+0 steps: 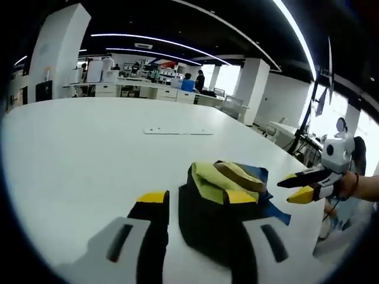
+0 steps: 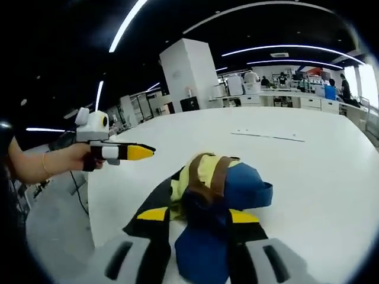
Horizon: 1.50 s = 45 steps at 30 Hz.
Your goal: Fold the garment on the visible template until the final outline fits inside the template.
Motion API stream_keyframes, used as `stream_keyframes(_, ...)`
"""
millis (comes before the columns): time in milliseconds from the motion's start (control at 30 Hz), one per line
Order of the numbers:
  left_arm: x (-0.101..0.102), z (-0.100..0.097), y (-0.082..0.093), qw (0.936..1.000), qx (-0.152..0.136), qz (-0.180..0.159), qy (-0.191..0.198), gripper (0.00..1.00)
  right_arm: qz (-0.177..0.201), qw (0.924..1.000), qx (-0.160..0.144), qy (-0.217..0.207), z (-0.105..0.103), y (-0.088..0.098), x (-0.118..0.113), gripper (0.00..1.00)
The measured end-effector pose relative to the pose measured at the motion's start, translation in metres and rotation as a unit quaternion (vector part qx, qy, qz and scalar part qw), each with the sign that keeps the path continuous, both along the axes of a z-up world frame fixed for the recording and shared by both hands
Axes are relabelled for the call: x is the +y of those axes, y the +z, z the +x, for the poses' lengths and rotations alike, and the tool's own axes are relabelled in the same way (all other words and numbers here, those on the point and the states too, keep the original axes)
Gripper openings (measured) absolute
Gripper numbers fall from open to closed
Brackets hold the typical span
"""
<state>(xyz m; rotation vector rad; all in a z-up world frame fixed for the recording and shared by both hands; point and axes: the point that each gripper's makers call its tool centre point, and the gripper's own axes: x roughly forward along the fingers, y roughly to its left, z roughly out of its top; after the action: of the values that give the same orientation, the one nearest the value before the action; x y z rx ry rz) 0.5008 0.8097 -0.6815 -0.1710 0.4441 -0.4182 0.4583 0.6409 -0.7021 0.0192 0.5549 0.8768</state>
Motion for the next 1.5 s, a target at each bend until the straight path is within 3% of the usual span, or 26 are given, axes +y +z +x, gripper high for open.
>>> stream_keyframes(233,-0.002,0.020,-0.018,0.9998,0.015,0.013,-0.002,0.31,0.004,0.9998,0.015,-0.010,0.010,-0.010,0.003,0.31)
stream_keyframes(500,-0.006,0.046,-0.036,0.9990,0.035,-0.028,0.010,0.26,0.026,0.9989,0.029,-0.026,0.017,-0.014,0.009,0.29)
stream_keyframes(767,-0.005,0.058,-0.064,0.9962,0.078,-0.036,0.017,0.22,0.039,0.9981,0.033,-0.034,0.019,-0.015,0.016,0.22)
stream_keyframes(1000,-0.012,0.060,-0.080,0.9921,0.110,-0.059,0.011,0.13,0.042,0.9982,0.025,-0.036,0.019,-0.011,0.017,0.14)
stream_keyframes(1100,-0.022,0.054,-0.089,0.9860,0.146,-0.081,-0.002,0.00,0.040,0.9983,0.023,-0.036,0.020,-0.012,0.016,0.08)
stream_keyframes(1367,-0.015,0.052,-0.083,0.9923,0.119,-0.031,-0.010,0.00,0.046,0.9980,0.023,-0.036,0.021,-0.008,0.014,0.01)
stream_keyframes(1500,-0.011,0.052,-0.062,0.9960,0.081,-0.032,-0.016,0.00,0.051,0.9979,0.020,-0.035,0.021,-0.001,0.012,0.00)
